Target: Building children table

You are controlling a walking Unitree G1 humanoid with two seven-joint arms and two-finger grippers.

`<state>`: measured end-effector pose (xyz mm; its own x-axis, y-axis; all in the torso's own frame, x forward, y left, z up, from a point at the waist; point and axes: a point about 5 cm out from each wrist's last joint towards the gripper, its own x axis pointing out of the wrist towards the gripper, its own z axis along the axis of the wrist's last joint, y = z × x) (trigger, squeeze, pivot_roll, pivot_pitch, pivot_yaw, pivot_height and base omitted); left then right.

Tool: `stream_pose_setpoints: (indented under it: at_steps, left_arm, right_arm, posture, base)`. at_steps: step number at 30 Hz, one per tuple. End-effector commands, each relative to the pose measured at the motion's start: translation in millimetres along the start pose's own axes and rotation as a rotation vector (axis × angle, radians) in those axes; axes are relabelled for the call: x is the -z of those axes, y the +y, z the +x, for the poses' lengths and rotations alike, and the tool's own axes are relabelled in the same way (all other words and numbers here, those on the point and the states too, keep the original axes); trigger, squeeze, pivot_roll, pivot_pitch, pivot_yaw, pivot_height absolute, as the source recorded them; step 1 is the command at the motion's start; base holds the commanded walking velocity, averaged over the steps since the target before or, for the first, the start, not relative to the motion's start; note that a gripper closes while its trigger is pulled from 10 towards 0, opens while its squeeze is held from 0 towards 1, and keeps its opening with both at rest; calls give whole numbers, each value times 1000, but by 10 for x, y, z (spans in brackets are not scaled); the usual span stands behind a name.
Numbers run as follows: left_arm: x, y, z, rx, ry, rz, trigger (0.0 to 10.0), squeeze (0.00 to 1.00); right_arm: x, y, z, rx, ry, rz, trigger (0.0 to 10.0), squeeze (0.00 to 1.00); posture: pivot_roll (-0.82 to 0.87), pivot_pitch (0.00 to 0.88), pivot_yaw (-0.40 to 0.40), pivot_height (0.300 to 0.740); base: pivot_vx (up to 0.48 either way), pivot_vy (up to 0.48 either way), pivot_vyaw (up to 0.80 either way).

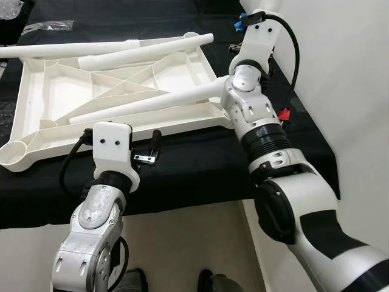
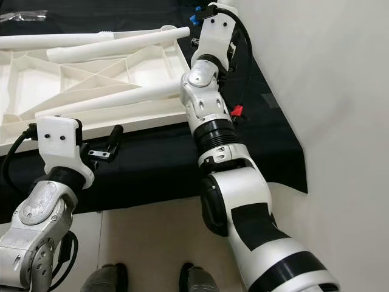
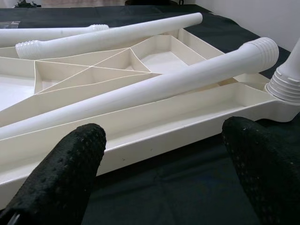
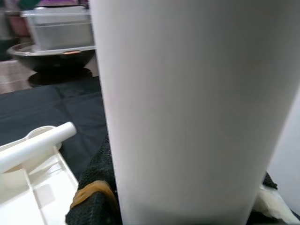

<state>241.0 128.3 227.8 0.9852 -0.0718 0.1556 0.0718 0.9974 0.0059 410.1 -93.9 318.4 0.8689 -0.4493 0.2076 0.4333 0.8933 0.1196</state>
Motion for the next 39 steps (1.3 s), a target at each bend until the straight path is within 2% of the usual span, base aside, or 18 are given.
stream_pose_setpoints:
  at_steps: [1,4,5,8,9,11,12,13,14,17,20,25,32,37,39]
  left_arm:
    - [-1,-6,-5,8,-2,0,10000,0]
    - [-3,-3,-6,7,-2,1,10000,0]
    - [-4,-5,-8,6,1,-6,10000,0]
    - [21,-28,-16,32,21,-19,10000,0]
    - [67,-83,-31,88,56,-52,10000,0]
    - [142,-238,-95,248,119,-113,10000,0]
    - [159,-277,-115,288,133,-127,10000,0]
    - [164,-316,-143,333,133,-119,10000,0]
    - [164,-316,-143,333,133,-119,10000,0]
    - [212,-442,-260,480,155,-103,10000,0]
    - [251,-493,-328,533,175,-113,10000,0]
    - [275,-499,-333,514,183,-112,10000,0]
    - [270,-478,-309,490,172,-88,10000,0]
    - [277,-471,-320,492,173,-86,10000,0]
    - [282,-476,-329,493,172,-79,10000,0]
  right_arm:
    - [417,-110,-62,154,165,-55,10000,0]
    - [420,-111,-78,188,167,-43,10000,0]
    - [422,-117,-96,236,184,-11,10000,0]
    - [418,-136,-106,296,196,-6,10000,0]
    - [392,-147,-113,337,179,13,10000,0]
    - [321,-147,-133,405,124,-41,10000,0]
    - [304,-147,-139,423,110,-58,10000,0]
    - [316,-135,-150,423,130,-27,10000,0]
    - [316,-135,-150,423,130,-27,10000,0]
    - [341,-83,-192,425,174,34,10000,0]
    - [339,-47,-225,435,183,20,10000,0]
    - [328,-6,-261,445,191,28,10000,0]
    - [202,122,-353,453,94,-53,10000,0]
    - [105,214,-400,414,53,-13,10000,0]
    - [-12,230,-388,403,8,15,10000,0]
  posture:
    - [45,255,-81,740]
    - [45,255,-81,740]
    - [49,253,-81,740]
    - [52,251,-82,740]
    - [52,247,-79,740]
    - [54,240,-79,740]
    - [54,240,-79,740]
    - [56,238,-81,740]
    - [56,238,-81,740]
    - [56,238,-81,740]
    - [59,228,-85,740]
    - [57,224,-87,740]
    - [61,214,-94,740]
    - [59,212,-95,740]
    - [59,211,-97,740]
  base:
    - [0,0,0]
    - [0,0,0]
    - [0,0,0]
    - [0,0,0]
    - [0,0,0]
    - [0,0,0]
    - [0,0,0]
    - [0,0,0]
    - [0,0,0]
    - [0,0,0]
    - [0,0,0]
    - [0,0,0]
    - [0,0,0]
    - [0,0,0]
    - [0,0,0]
